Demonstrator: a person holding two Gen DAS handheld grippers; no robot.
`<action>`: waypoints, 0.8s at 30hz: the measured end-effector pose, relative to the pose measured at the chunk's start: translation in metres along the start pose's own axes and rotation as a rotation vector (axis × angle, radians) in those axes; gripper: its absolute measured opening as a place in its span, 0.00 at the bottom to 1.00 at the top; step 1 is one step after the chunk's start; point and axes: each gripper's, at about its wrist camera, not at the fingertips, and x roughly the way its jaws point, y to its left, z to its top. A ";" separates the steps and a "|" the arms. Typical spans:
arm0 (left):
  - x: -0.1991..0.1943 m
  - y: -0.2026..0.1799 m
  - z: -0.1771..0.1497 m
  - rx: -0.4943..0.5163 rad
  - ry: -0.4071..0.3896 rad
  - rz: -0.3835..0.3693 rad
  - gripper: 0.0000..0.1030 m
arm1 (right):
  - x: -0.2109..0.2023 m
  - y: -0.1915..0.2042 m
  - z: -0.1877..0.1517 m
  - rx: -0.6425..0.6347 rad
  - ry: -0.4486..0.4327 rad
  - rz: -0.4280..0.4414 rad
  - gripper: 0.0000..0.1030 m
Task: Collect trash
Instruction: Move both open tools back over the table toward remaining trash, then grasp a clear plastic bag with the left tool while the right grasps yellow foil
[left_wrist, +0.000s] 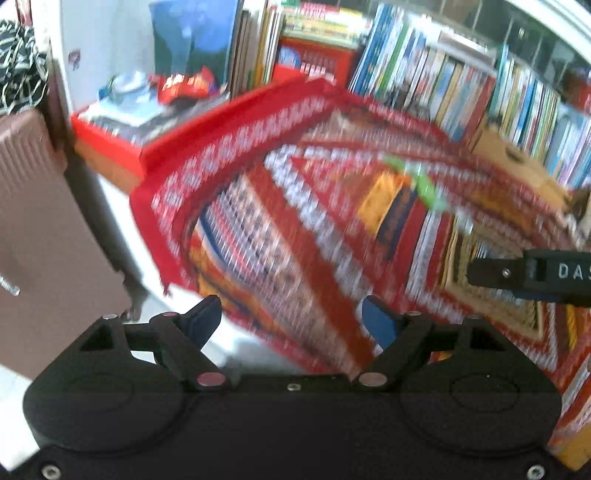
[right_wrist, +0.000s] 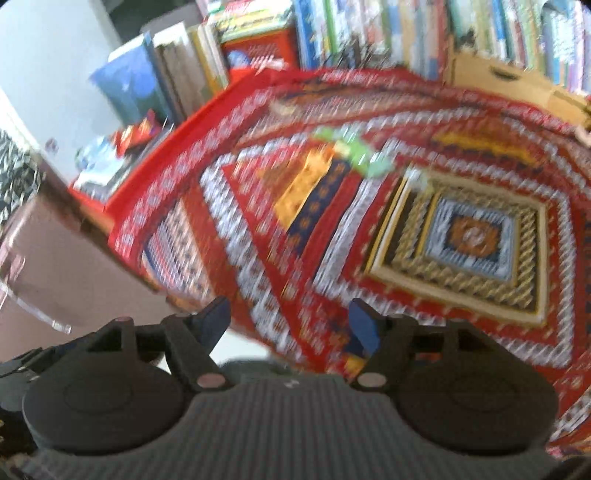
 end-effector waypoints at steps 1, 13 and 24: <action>0.001 -0.005 0.009 0.002 -0.008 -0.005 0.80 | -0.003 -0.005 0.008 0.006 -0.018 -0.008 0.78; 0.040 -0.088 0.103 0.065 -0.041 -0.065 0.80 | 0.004 -0.065 0.076 0.016 -0.098 -0.104 0.78; 0.145 -0.162 0.171 0.061 0.058 -0.123 0.75 | 0.063 -0.119 0.103 0.054 -0.037 -0.097 0.66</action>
